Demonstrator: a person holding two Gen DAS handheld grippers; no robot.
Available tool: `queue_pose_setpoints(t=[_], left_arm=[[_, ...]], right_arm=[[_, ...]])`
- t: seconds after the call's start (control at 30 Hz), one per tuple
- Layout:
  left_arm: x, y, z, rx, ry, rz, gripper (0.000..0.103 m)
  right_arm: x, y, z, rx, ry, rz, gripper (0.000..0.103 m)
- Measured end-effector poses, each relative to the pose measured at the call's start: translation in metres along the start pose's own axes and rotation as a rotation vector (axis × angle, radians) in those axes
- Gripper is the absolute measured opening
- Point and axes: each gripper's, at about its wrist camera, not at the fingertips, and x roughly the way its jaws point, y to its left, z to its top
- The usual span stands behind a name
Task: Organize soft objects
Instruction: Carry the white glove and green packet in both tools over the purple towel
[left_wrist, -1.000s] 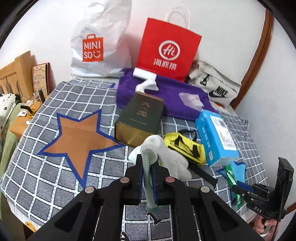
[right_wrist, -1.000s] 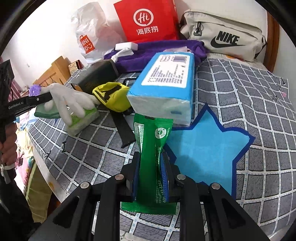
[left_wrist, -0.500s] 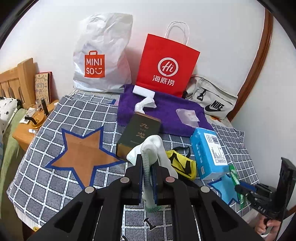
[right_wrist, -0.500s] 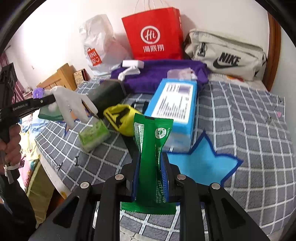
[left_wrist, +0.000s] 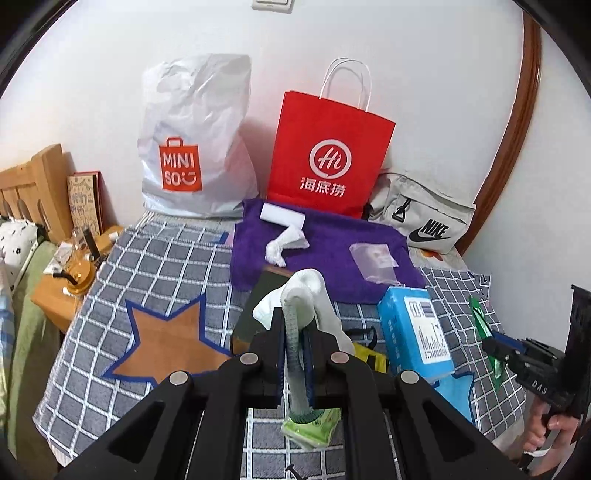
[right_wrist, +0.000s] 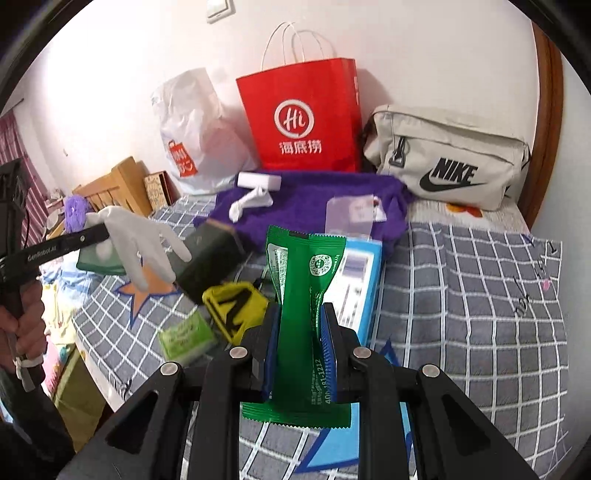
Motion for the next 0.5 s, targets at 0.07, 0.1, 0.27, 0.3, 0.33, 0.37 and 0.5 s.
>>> queue_pose_setpoints(t=[0.07,0.1,0.27,0.3,0.33,0.37,0.5], left_arm=[[0.001,0.000,0.006,0.003,-0.004,0.000,0.009],[0.003,-0.001,0.009,0.007,-0.003,0.002,0.009],[0.012,-0.003,0.023,0.004,-0.004,0.001,0.009],[0.014,-0.004,0.026,0.004,-0.005,0.002,0.009],[0.016,-0.005,0.029,0.006,-0.006,0.001,0.009],[0.018,-0.006,0.032,0.008,-0.007,-0.001,0.009],[0.027,-0.010,0.042,0.026,0.003,-0.014,0.009]], right_arm=[[0.001,-0.001,0.008,-0.002,-0.006,0.000,0.021],[0.002,-0.001,0.012,-0.009,-0.009,-0.002,0.021],[0.005,-0.006,0.030,-0.015,-0.022,-0.012,0.021],[0.006,-0.008,0.034,-0.012,-0.024,-0.012,0.021],[0.007,-0.009,0.037,-0.010,-0.026,-0.012,0.021],[0.008,-0.011,0.041,-0.007,-0.028,-0.012,0.021],[0.017,-0.015,0.056,-0.006,-0.035,-0.011,0.021]])
